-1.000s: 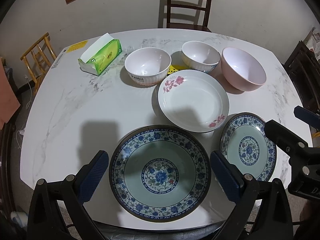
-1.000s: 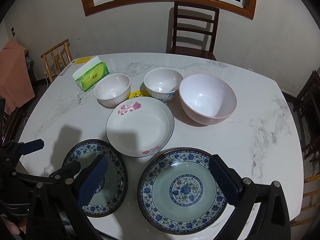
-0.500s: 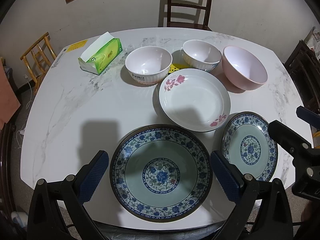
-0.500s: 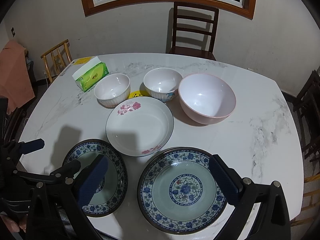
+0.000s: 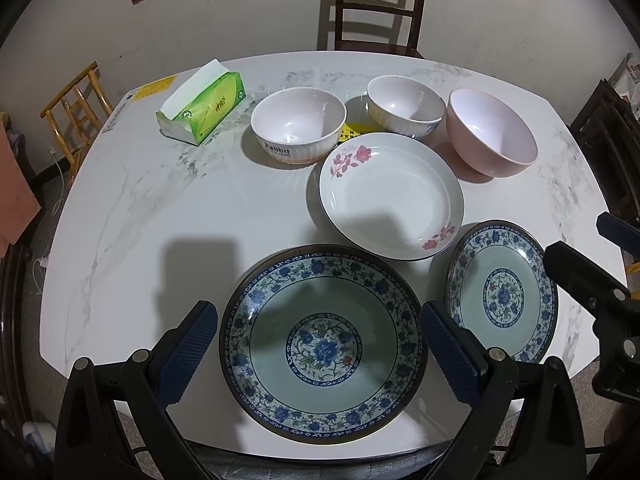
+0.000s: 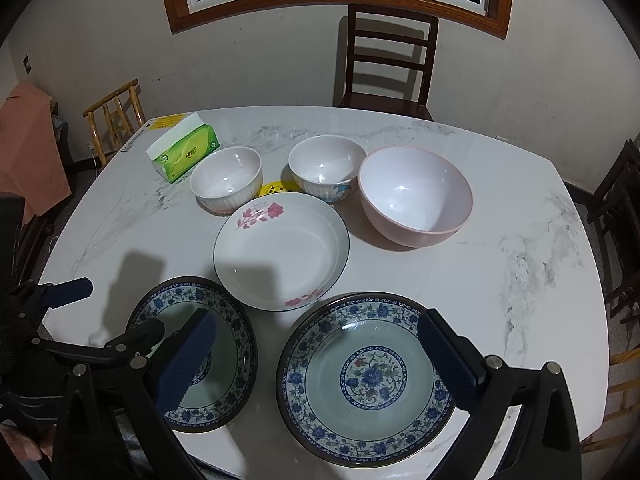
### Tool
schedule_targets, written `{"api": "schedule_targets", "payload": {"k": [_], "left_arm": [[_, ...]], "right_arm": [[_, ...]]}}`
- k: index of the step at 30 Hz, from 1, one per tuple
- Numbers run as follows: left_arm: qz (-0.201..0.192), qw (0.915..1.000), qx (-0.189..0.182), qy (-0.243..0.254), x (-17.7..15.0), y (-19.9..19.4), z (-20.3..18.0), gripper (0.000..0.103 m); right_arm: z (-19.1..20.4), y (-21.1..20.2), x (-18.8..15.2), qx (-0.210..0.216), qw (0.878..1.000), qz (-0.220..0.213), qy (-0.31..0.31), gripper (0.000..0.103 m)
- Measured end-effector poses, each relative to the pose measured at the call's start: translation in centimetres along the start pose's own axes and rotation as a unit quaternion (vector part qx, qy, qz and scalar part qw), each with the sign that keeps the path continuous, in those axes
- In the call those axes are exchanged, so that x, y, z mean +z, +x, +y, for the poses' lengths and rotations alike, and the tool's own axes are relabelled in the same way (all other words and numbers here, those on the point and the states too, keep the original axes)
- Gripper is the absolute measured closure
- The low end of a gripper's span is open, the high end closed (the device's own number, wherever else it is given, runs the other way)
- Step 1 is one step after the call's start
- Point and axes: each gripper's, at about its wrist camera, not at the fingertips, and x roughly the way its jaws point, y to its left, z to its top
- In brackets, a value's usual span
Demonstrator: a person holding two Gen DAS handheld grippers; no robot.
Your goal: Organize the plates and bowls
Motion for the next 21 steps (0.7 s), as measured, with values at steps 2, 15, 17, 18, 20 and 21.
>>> {"api": "schedule_targets", "payload": {"k": [2, 15, 17, 18, 20, 21], "left_arm": [[0.001, 1.0000, -0.002, 0.000, 0.01, -0.03, -0.01, 0.003], [0.002, 1.0000, 0.001, 0.000, 0.11, 0.07, 0.13, 0.003], [0.003, 1.0000, 0.001, 0.000, 0.17, 0.13, 0.22, 0.003], [0.004, 1.0000, 0.002, 0.000, 0.17, 0.14, 0.23, 0.003], [0.005, 1.0000, 0.002, 0.000, 0.16, 0.14, 0.27, 0.003], [0.004, 1.0000, 0.002, 0.000, 0.16, 0.14, 0.24, 0.003]], "right_arm": [[0.00, -0.09, -0.06, -0.001, 1.000, -0.001, 0.001, 0.000], [-0.07, -0.44, -0.22, 0.003, 1.000, -0.006, 0.002, 0.000], [-0.11, -0.48, -0.24, 0.003, 1.000, -0.005, 0.002, 0.000], [-0.08, -0.46, -0.25, 0.002, 1.000, -0.005, 0.002, 0.000], [-0.08, -0.47, -0.26, 0.004, 1.000, -0.005, 0.002, 0.000], [-0.10, -0.48, -0.25, 0.004, 1.000, -0.005, 0.003, 0.000]]}}
